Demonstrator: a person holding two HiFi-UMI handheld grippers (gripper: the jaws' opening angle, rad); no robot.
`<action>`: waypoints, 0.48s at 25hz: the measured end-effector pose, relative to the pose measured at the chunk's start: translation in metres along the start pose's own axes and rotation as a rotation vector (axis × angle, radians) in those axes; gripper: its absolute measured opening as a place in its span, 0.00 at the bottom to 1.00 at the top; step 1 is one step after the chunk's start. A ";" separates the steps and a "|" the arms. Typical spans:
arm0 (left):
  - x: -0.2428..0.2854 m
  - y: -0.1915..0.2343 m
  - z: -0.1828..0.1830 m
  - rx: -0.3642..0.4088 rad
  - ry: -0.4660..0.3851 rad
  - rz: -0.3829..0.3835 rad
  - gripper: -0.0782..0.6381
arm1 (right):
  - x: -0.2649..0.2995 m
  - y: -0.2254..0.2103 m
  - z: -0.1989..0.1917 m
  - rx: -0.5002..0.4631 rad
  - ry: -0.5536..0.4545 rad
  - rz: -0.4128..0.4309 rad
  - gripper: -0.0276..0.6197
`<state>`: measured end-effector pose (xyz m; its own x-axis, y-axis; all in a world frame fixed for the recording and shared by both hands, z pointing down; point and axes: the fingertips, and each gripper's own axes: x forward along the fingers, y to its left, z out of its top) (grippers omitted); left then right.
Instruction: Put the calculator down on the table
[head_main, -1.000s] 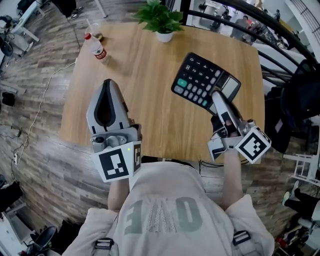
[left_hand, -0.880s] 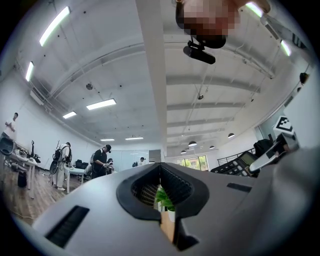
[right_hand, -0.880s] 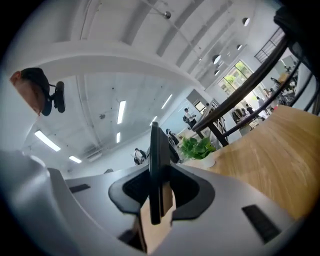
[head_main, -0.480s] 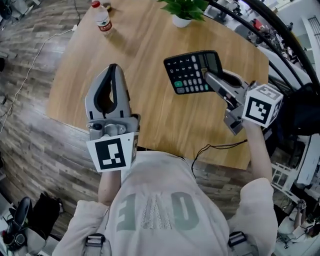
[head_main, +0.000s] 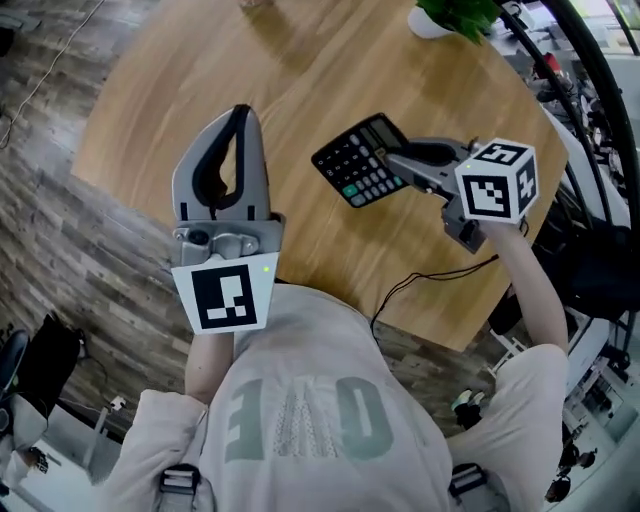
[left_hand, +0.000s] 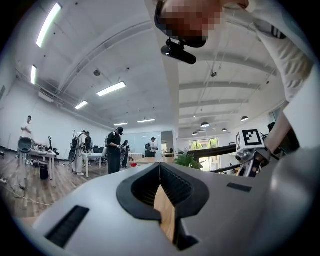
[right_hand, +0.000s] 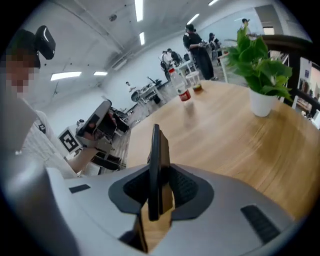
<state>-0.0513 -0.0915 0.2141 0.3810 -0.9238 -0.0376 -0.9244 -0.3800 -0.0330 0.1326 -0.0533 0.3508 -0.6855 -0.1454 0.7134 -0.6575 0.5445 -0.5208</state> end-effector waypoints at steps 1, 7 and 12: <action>0.001 0.003 -0.005 -0.004 0.009 0.008 0.12 | 0.012 -0.001 -0.005 0.000 0.037 0.017 0.19; 0.011 0.015 -0.044 -0.035 0.085 0.045 0.12 | 0.066 -0.012 -0.029 0.042 0.210 0.137 0.19; 0.020 0.014 -0.062 -0.049 0.132 0.069 0.12 | 0.079 -0.024 -0.039 0.056 0.269 0.193 0.19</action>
<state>-0.0572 -0.1180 0.2746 0.3142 -0.9447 0.0935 -0.9492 -0.3144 0.0136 0.1063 -0.0459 0.4382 -0.6968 0.1835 0.6934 -0.5450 0.4931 -0.6781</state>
